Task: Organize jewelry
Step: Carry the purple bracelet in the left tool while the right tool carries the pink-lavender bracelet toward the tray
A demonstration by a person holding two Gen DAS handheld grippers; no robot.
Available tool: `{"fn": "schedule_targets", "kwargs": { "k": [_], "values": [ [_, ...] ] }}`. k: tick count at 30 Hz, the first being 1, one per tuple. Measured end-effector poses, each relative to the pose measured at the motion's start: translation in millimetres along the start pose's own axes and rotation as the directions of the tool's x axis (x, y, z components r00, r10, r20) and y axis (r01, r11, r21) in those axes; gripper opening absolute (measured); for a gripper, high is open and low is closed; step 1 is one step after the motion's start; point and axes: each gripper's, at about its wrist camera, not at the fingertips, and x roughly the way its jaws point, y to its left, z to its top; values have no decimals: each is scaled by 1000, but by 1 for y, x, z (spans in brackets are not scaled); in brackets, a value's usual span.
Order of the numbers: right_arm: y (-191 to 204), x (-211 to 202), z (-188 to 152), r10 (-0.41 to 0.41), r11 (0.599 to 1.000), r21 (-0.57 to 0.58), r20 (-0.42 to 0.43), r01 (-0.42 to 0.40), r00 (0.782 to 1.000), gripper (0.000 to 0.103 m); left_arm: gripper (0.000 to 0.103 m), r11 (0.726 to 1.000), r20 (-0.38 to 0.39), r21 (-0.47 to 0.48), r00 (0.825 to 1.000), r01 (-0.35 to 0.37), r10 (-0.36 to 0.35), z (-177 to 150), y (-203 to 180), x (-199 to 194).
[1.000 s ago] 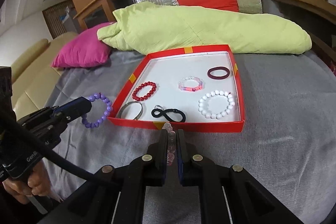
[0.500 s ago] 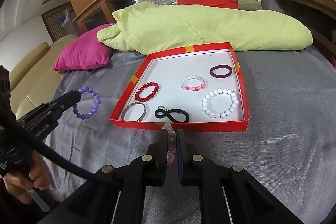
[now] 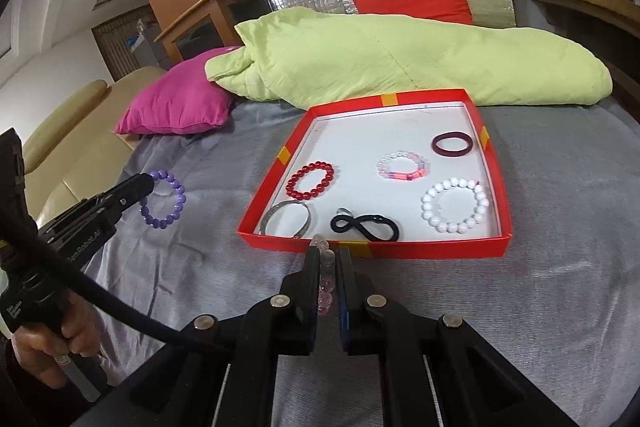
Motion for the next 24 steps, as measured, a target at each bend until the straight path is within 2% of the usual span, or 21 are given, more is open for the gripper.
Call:
{"fn": "schedule_targets", "kwargs": {
  "k": [13, 24],
  "values": [
    [8, 3, 9, 33, 999, 10, 28, -34, 999, 9, 10, 1000, 15, -22, 1000, -11, 12, 2, 4, -2],
    [-11, -1, 15, 34, 997, 66, 51, -38, 998, 9, 10, 1000, 37, -18, 999, -8, 8, 7, -8, 3]
  ]
}}
